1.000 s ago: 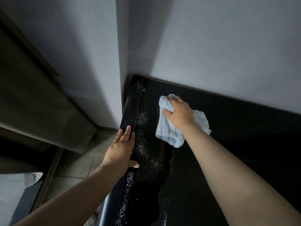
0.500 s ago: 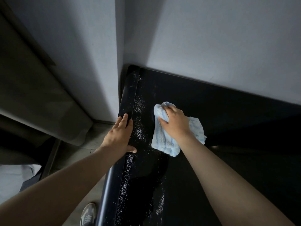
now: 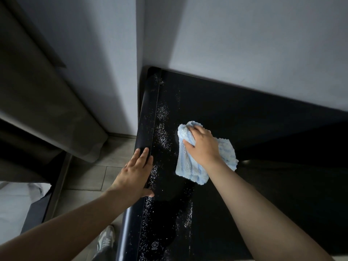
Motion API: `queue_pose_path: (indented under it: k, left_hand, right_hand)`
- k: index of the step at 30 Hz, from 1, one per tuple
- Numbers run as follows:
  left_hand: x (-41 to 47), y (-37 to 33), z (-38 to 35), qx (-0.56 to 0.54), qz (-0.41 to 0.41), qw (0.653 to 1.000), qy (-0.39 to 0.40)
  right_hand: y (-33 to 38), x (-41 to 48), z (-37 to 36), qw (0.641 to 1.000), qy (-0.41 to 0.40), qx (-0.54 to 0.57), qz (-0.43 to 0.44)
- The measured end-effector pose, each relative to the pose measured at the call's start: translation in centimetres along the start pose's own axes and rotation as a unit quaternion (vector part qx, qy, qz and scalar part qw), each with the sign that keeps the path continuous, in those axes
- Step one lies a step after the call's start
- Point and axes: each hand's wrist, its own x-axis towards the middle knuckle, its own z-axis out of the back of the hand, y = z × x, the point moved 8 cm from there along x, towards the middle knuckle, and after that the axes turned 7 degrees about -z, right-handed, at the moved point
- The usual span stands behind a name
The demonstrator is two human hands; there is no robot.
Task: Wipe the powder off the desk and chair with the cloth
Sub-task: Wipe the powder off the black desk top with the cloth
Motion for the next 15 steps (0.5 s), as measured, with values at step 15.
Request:
queue_pose_path:
  k: [15]
  left_hand:
    - [-0.6,-0.5,0.3,-0.032,0.003,0.999,0.020]
  right_hand:
    - [0.4,-6.6,-0.8,0.999,-0.016,0.026,-0.022]
